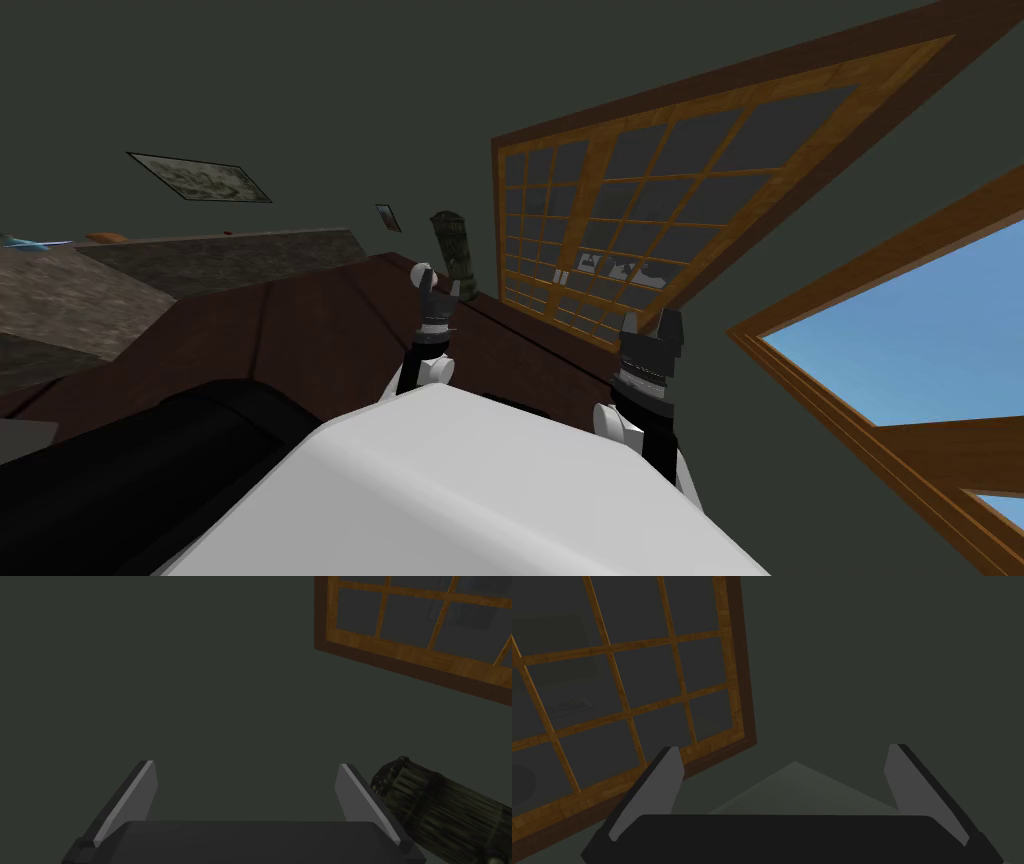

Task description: Pull the door open

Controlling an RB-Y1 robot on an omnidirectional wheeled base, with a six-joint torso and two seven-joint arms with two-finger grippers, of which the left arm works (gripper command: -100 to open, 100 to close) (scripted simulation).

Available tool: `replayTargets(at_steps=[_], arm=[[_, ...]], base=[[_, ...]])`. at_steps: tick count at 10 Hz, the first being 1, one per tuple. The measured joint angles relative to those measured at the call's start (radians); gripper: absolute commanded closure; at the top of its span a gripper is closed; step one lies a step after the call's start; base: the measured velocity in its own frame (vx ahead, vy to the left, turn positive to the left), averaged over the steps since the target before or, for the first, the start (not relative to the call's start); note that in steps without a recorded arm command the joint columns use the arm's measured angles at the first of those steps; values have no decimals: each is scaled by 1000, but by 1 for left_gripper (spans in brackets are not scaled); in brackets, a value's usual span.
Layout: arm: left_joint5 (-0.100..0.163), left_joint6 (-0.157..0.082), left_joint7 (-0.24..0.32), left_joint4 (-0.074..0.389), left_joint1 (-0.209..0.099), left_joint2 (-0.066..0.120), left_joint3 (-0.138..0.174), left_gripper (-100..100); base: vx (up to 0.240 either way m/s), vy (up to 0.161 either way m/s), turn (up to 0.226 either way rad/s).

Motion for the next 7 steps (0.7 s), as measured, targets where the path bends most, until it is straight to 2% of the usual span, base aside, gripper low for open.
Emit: replayTargets(at_steps=[7], arm=[[-58, -30, -123, 141, -42, 22, 18, -100]], base=[[152, -54, -21]])
